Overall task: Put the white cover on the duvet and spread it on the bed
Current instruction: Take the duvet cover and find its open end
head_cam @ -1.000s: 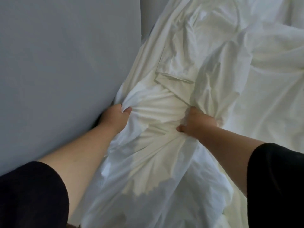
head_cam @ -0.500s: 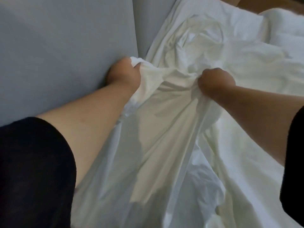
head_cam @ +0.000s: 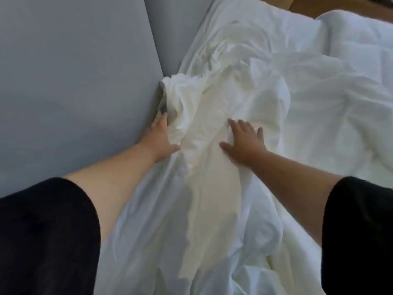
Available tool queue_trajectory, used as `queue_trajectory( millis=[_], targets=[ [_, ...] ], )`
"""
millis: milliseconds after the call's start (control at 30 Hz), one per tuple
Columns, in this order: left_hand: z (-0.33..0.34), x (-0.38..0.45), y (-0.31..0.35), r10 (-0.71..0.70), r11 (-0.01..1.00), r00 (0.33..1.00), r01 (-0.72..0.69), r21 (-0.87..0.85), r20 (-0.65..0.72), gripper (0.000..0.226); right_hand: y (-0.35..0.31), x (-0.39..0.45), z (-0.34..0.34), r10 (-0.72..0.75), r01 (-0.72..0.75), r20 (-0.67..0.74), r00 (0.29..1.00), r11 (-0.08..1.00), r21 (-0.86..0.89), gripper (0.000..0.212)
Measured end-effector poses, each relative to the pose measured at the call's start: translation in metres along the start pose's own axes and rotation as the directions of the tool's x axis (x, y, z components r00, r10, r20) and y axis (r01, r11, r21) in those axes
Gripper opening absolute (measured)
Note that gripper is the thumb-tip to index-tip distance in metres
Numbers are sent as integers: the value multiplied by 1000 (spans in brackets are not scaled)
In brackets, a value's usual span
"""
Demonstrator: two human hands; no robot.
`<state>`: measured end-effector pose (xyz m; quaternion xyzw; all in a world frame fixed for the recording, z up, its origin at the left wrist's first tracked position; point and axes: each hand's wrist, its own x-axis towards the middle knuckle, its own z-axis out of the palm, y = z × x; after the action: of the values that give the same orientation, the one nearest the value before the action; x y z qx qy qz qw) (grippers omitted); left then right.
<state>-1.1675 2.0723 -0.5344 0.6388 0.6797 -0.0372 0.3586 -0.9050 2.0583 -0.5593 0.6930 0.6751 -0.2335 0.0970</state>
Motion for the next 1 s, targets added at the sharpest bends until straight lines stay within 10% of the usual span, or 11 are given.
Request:
queue_trajectory(
  millis=[300, 467, 667, 833, 1000],
  targets=[
    [117, -120, -26, -63, 996, 971, 76, -44, 230, 68, 13, -223, 141, 53, -88, 366, 929, 993, 80, 63],
    [97, -163, 22, 69, 998, 932, -61, -33, 355, 65, 48, -276, 79, 239, -286, 218, 946, 934, 215, 55],
    [80, -232, 103, 268, 948, 866, -316, 46, 423, 43, 75, -369, 5, 543, -464, 22, 839, 696, 548, 45],
    [92, -293, 157, 403, 868, 769, -493, 57, 496, 37, 94, -500, 16, 648, -574, 126, 751, 546, 611, 40],
    [114, -313, 216, 467, 791, 735, -596, 139, 492, 35, 157, -611, 44, 840, -675, 199, 505, 240, 697, 36]
  ],
)
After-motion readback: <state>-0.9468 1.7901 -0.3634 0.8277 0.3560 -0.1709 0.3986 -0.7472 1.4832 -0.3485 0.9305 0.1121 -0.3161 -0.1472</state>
